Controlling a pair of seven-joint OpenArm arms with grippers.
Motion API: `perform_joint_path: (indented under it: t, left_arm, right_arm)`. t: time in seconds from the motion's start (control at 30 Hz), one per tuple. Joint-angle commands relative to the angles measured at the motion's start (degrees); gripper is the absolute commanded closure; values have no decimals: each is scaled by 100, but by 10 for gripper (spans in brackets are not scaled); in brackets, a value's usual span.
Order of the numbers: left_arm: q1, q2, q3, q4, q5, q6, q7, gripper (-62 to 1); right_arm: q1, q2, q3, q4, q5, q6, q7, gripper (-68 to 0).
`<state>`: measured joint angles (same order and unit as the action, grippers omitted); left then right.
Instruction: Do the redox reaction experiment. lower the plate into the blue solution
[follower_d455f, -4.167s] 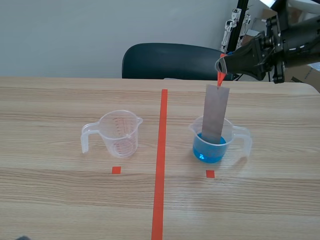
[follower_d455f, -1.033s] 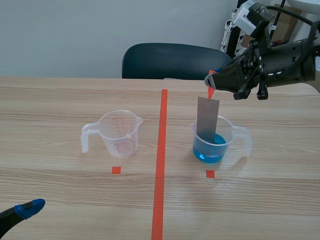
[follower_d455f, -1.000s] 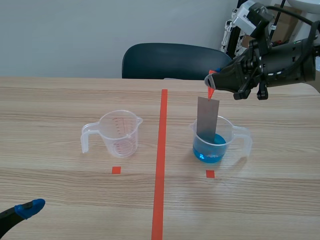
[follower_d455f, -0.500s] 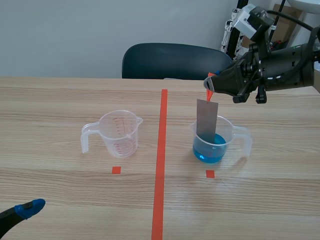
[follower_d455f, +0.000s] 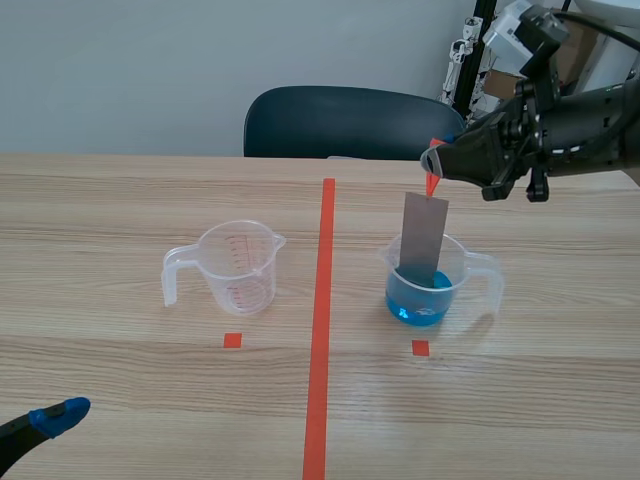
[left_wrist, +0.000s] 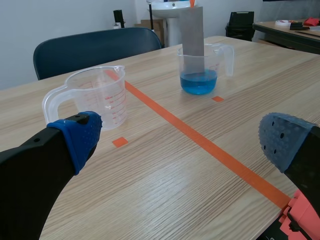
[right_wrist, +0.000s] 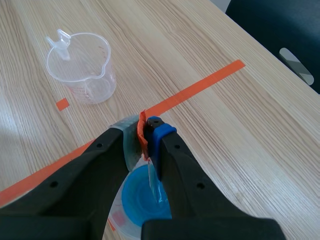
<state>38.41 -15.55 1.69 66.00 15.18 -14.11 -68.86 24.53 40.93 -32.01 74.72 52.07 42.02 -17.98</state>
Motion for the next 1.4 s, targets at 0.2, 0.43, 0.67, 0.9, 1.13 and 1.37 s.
perform_joint_path:
  t: [0.2, 0.43, 0.67, 0.9, 1.13, 1.37]
  left_arm:
    - [61, 11, -44, 125, -76, 9, -83, -623]
    - [61, 13, -44, 125, -76, 9, -83, -623]
    - [61, 13, -44, 125, -76, 9, -83, -623]
    - [61, 13, -44, 125, -76, 9, -83, -623]
    - [61, 13, -44, 125, -76, 9, -81, -623]
    - [61, 13, -44, 125, -76, 9, -81, -623]
  right_arm:
    - [-46, 83, 55, 13, 103, 70, 107, -4]
    - [-76, 83, 55, 13, 101, 70, 144, -4]
    - [-76, 83, 55, 13, 101, 70, 144, -4]
    - [-74, 83, 55, 13, 103, 70, 144, -4]
    - [-74, 81, 55, 13, 103, 70, 144, -4]
    - [-74, 81, 55, 13, 103, 70, 146, -4]
